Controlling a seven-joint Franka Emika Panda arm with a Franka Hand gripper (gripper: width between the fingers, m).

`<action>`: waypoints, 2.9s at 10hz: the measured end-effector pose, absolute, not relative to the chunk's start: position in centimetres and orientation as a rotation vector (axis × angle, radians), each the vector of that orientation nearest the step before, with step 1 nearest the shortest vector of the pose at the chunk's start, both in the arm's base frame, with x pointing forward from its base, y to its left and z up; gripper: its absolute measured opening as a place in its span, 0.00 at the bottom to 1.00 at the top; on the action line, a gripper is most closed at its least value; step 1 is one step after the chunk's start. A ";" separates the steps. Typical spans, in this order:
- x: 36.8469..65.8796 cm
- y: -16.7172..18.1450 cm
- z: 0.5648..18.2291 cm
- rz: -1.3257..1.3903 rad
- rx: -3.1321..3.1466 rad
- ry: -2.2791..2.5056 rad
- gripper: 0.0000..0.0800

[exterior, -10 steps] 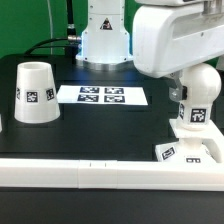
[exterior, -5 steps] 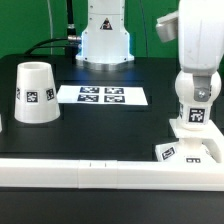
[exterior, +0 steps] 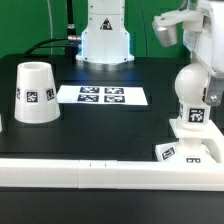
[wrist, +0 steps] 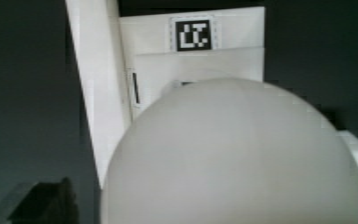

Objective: Assemble lamp

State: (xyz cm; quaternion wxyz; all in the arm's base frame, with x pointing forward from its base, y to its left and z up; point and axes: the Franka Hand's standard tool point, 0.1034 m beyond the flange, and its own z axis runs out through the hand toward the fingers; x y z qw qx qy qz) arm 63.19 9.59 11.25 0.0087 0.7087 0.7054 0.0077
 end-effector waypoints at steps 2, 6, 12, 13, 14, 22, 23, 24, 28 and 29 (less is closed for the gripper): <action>63.2 9.3 11.2 0.006 2.052 2.337 0.87; 63.3 8.7 11.2 -0.013 1.862 2.476 0.72; 63.4 8.2 11.3 -0.007 2.120 2.262 0.72; 63.3 8.2 11.2 -0.006 2.220 2.165 0.72; 63.3 8.2 11.2 -0.004 2.316 2.069 0.72; 63.4 8.4 11.3 0.009 2.900 1.238 0.72; 63.4 8.4 11.3 0.009 2.941 1.138 0.72; 63.4 8.4 11.3 0.008 2.968 1.066 0.72; 63.2 8.2 11.4 0.022 3.160 0.421 0.72; 63.2 8.2 11.4 0.032 3.178 0.277 0.72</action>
Offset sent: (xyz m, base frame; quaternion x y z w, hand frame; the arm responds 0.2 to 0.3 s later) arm 0.0007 0.0014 0.0032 -0.0030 -0.0028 -0.1969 0.9804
